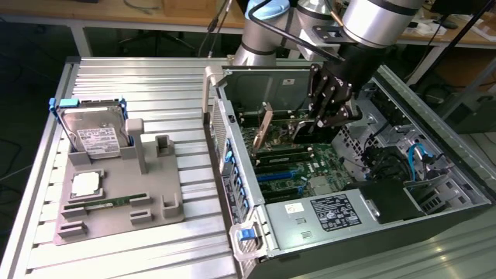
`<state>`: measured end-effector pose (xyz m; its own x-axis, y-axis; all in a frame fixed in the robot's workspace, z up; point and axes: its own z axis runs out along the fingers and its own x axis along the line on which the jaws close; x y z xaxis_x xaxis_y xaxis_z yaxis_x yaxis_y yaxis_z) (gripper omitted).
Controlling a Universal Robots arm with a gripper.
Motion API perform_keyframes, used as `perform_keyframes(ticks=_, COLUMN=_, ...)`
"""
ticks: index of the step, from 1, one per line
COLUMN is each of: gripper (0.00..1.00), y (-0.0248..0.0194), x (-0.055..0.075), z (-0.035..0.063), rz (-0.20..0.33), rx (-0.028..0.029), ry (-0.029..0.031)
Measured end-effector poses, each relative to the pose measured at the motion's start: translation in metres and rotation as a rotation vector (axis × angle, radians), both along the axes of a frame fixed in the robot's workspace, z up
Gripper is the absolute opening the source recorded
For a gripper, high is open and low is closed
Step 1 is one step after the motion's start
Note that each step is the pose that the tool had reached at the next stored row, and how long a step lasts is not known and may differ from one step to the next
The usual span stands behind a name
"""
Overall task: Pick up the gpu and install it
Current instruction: 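Insert the gpu into the slot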
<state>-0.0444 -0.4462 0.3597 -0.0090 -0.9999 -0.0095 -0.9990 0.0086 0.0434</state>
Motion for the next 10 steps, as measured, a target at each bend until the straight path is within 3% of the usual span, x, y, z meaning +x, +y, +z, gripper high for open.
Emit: perform_keyframes(ticks=10, gripper=0.27, y=0.0000, x=0.0000, z=-0.0020, rz=0.000, rx=-0.0001, ry=0.0000)
